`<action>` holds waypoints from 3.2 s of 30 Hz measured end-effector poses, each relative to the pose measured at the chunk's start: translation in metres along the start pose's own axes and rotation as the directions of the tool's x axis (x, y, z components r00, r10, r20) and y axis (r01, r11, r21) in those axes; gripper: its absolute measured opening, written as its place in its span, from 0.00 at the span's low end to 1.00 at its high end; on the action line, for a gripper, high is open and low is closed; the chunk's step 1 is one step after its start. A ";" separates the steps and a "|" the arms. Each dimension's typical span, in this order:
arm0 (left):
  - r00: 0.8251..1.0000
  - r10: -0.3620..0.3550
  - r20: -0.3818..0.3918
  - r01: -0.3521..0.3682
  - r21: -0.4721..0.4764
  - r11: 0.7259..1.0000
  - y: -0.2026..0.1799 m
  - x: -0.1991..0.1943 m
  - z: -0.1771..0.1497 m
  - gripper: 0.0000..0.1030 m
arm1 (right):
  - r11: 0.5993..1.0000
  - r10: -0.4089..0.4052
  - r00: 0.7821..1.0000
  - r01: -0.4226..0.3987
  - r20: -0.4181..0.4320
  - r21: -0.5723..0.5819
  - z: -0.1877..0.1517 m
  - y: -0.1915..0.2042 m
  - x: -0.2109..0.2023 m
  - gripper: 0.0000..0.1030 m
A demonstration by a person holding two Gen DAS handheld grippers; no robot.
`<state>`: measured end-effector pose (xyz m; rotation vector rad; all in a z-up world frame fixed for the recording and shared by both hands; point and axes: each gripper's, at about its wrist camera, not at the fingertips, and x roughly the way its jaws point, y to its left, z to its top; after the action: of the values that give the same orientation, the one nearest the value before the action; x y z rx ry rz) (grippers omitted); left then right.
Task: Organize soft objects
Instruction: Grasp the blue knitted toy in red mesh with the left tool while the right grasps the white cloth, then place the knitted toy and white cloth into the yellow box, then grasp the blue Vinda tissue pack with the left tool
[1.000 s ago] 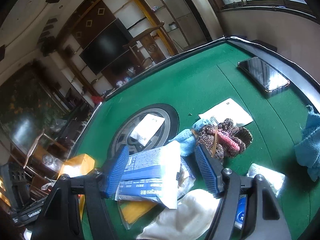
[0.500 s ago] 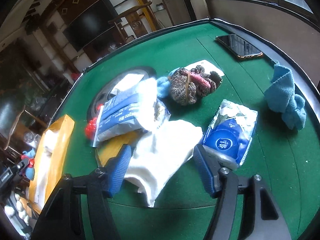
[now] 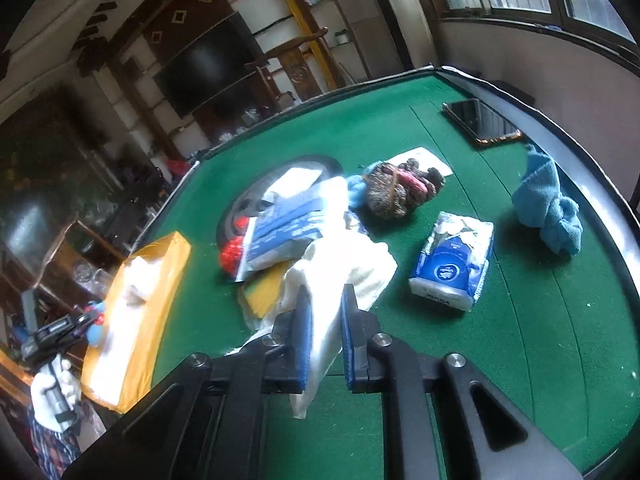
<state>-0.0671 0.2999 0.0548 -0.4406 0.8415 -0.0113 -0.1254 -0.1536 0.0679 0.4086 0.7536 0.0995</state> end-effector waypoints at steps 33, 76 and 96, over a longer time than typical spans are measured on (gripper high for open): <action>0.994 -0.073 0.081 0.083 -0.128 0.988 0.037 0.002 0.035 0.68 | 0.904 0.006 0.948 -0.141 -0.318 -0.404 0.008 0.289 0.261 0.17; 0.942 -0.210 -0.261 0.276 0.252 0.928 -0.250 0.070 -0.073 0.69 | 0.984 0.052 0.998 -0.059 0.045 0.166 0.059 -0.097 0.039 0.70; 0.921 -0.235 -0.310 0.306 0.205 0.930 -0.231 0.073 -0.102 0.69 | 0.902 0.421 0.889 -0.389 -0.181 0.187 0.000 -0.032 0.072 0.58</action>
<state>-0.0544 0.0383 0.0307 -0.3177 1.0365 -0.4452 -0.0746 -0.1661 0.0092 0.7023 0.8852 0.4933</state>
